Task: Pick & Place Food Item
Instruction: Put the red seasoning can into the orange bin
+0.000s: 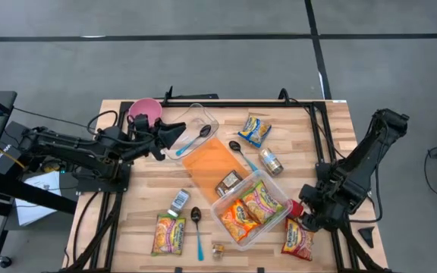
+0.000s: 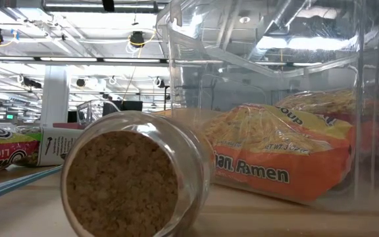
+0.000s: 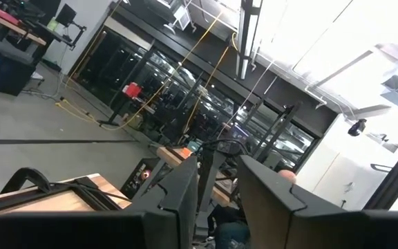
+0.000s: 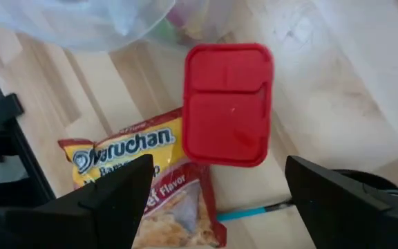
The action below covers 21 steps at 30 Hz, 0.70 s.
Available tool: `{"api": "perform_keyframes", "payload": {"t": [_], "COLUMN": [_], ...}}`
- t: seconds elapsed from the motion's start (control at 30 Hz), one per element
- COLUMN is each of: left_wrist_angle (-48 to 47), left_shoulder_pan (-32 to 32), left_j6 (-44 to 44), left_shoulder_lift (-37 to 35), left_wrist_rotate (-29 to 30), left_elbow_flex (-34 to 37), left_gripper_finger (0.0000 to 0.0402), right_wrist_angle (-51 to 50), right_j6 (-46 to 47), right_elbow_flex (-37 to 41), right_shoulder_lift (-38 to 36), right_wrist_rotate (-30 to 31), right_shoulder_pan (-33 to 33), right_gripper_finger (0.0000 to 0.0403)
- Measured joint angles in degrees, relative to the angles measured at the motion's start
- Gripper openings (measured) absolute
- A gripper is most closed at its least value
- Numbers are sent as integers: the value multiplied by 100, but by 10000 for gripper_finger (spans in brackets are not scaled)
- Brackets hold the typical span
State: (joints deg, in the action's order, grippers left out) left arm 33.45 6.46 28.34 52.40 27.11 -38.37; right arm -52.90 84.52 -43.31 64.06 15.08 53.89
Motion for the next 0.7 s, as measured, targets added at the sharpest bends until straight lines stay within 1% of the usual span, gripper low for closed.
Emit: {"api": "perform_keyframes", "payload": {"t": [0.13,0.37,0.53,0.7], "left_wrist_angle": [1,3,4,5], "left_shoulder_pan": [0,0,0,0], "left_j6": [0,0,12,11], "left_shoulder_lift": [0,0,0,0], "left_wrist_rotate": [0,0,0,0], "left_elbow_flex": [0,0,0,0], "left_gripper_finger": [99,99,99,99], "right_wrist_angle": [-51,-48,-7,-11], "right_j6": [-43,-572,-916,-1010], "right_elbow_flex": [0,0,0,0], "right_shoulder_lift": [0,0,0,0], "right_wrist_rotate": [1,1,-1,1], "right_shoulder_pan": [-256,-553,-664,-680], "right_gripper_finger": [324,336,354,358]}}
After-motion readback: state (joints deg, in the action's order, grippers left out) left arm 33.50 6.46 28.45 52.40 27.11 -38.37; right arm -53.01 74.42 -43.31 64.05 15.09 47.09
